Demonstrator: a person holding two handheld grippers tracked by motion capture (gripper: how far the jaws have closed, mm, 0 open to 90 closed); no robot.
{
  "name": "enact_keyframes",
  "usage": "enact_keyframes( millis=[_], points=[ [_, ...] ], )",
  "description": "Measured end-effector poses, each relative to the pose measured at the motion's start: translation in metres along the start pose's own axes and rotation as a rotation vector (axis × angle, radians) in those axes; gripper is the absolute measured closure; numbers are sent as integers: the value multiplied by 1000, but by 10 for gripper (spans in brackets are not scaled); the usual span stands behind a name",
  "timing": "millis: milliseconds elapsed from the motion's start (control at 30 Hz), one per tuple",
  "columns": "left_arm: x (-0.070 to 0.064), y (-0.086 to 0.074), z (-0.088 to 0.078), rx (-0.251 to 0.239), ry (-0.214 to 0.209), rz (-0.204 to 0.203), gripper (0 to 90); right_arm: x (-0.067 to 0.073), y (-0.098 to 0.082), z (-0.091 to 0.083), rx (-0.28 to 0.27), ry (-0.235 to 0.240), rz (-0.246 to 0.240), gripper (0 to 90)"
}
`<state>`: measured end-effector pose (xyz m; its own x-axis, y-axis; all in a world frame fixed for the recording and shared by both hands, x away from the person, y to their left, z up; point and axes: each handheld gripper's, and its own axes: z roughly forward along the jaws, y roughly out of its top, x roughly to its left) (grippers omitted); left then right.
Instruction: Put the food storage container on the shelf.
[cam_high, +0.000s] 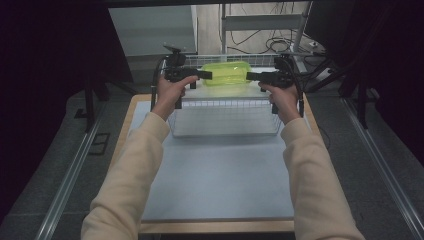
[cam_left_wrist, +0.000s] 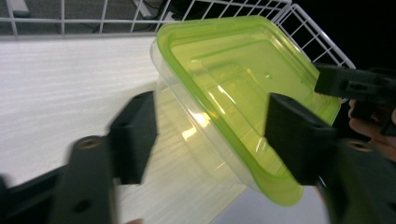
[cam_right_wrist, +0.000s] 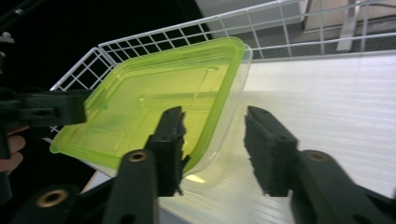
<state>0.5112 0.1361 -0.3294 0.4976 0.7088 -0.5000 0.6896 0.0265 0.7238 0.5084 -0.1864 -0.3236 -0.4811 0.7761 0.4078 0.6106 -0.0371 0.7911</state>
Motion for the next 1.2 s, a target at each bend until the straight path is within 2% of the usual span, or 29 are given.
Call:
enact_keyframes(
  millis=[33,67,133,200,233,267,300,400,467,500,533,567,600,667,700,733,767,800,833,900,967,1000,1033,1067,1100,1200],
  points=[
    [0,1,-2,-15,10,10,226,1,0,-4,-25,-5,-9,466],
    [0,1,-2,-15,10,10,209,1,0,-4,-25,-5,-9,466],
    [0,2,-7,-37,-1,15,198,2,0,-10,-50,-14,-28,403],
    [-3,0,-15,-59,3,32,187,2,-1,-18,-84,12,-50,357],
    [-6,-2,-19,-64,21,43,186,2,-2,-22,-96,29,-59,347],
    [-9,-4,-23,-69,36,62,187,2,-3,-26,-105,45,-70,336],
    [-11,-7,-28,-65,29,85,187,2,-5,-30,-110,54,-84,328],
    [-18,-19,-41,-86,15,111,187,3,-16,-44,-113,56,-151,308],
    [-21,-29,-51,-89,13,133,189,5,-30,-61,-106,85,-190,289],
    [-22,-35,-55,-88,12,145,189,5,-30,-61,-106,85,-190,289],
    [-23,-41,-60,-90,10,150,188,6,-36,-66,-103,89,-203,284],
    [-23,-48,-64,-98,-1,144,190,7,-50,-75,-93,94,-218,274],
    [-24,-56,-67,-94,-6,148,190,7,-50,-75,-93,94,-218,274],
    [-26,-71,-74,-85,-6,164,190,9,-65,-83,-81,95,-233,267],
    [-28,-88,-81,-87,-14,173,190,9,-79,-90,-73,104,-241,261],
    [-28,-88,-81,-87,-14,173,191,9,-79,-90,-73,104,-241,261],
    [-29,-107,-88,-92,-32,179,196,10,-94,-97,-72,106,-255,255],
    [-29,-107,-88,-92,-32,179,197,10,-102,-100,-73,107,-261,252],
    [-31,-116,-91,-88,-42,186,197,10,-102,-100,-73,107,-261,252],
    [-34,-136,-96,-83,-48,209,195,9,-118,-106,-75,119,-261,246],
    [-37,-159,-99,-72,-48,233,195,7,-134,-110,-75,132,-259,240],
    [-39,-176,-101,-61,-54,240,194,4,-150,-112,-71,137,-262,235],
    [-39,-176,-101,-61,-54,240,194,2,-158,-112,-63,134,-265,229],
    [-39,-186,-101,-49,-54,253,194,2,-158,-112,-63,134,-265,229],
    [-39,-195,-101,-38,-54,271,193,0,-166,-112,-54,127,-275,223],
    [-39,-218,-102,-19,-65,281,195,-6,-190,-111,-32,115,-283,210]
  ],
)
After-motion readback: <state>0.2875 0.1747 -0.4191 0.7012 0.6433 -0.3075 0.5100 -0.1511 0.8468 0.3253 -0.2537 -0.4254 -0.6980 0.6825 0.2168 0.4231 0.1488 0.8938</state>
